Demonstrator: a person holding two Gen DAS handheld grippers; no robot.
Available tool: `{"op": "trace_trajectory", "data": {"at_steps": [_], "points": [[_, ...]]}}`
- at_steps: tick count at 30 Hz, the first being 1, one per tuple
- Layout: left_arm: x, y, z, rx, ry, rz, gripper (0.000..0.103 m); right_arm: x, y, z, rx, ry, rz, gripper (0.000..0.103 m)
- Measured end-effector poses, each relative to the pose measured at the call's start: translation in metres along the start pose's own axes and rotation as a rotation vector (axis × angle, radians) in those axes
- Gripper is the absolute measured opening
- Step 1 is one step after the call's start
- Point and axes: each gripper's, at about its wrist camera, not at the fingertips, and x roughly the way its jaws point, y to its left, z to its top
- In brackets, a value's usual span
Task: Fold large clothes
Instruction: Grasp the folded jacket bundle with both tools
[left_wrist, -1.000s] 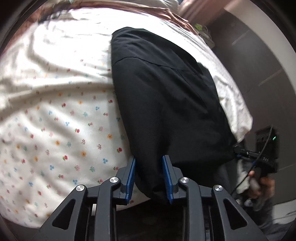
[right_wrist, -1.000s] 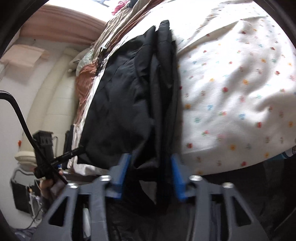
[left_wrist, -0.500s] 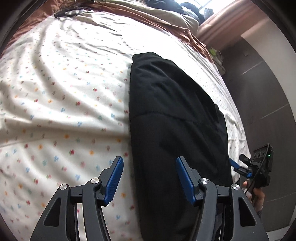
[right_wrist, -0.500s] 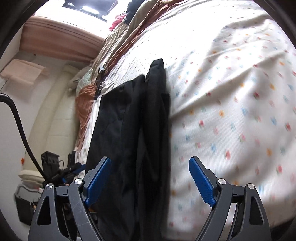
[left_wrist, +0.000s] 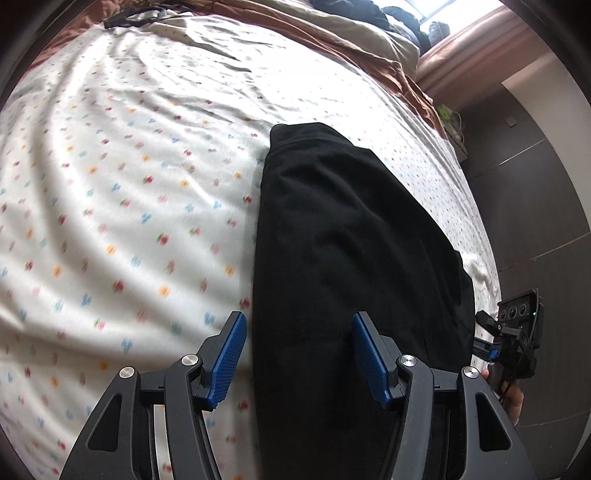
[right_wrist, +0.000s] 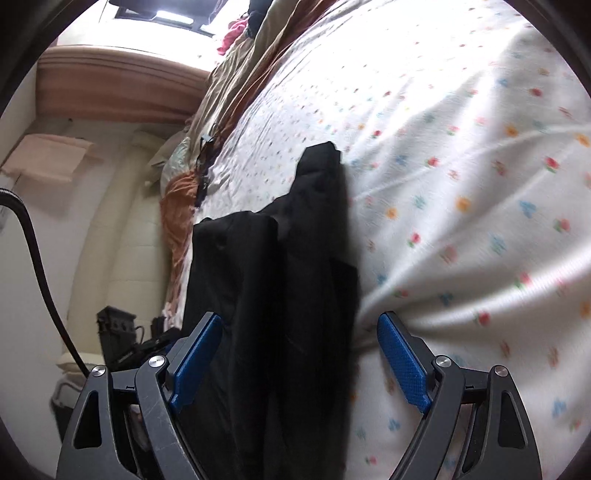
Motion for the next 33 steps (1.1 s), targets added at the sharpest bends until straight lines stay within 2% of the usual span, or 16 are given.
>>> {"op": "trace_trajectory", "data": {"at_steps": [5, 13, 18, 19, 21, 23, 28, 33], "points": [[0.014, -0.004, 0.019, -0.002, -0.010, 0.016, 0.061, 0.014, 0.002, 0.010, 0.003, 0.034, 0.050, 0.086], [0.036, -0.008, 0.045, 0.002, 0.007, 0.057, 0.061, 0.038, 0.013, 0.022, -0.028, 0.086, 0.059, 0.083], [0.042, 0.001, 0.050, -0.043, 0.009, 0.043, 0.061, 0.046, 0.014, 0.024, -0.034, 0.104, 0.017, 0.045], [0.043, 0.002, 0.051, -0.053, 0.008, 0.040, 0.061, 0.045, 0.014, 0.023, -0.036, 0.101, 0.019, 0.042], [0.042, 0.002, 0.050, -0.055, 0.002, 0.041, 0.061, 0.043, 0.017, 0.021, -0.044, 0.087, 0.020, 0.027], [0.041, -0.001, 0.050, -0.052, -0.003, 0.047, 0.058, 0.038, 0.019, 0.019, -0.054, 0.072, 0.027, 0.022], [0.028, -0.009, 0.049, -0.046, -0.019, 0.076, 0.039, 0.028, 0.045, 0.018, -0.099, 0.045, 0.044, 0.018], [0.003, -0.015, 0.044, -0.045, -0.069, 0.040, 0.031, 0.019, 0.073, 0.014, -0.141, 0.031, 0.054, 0.018]]}}
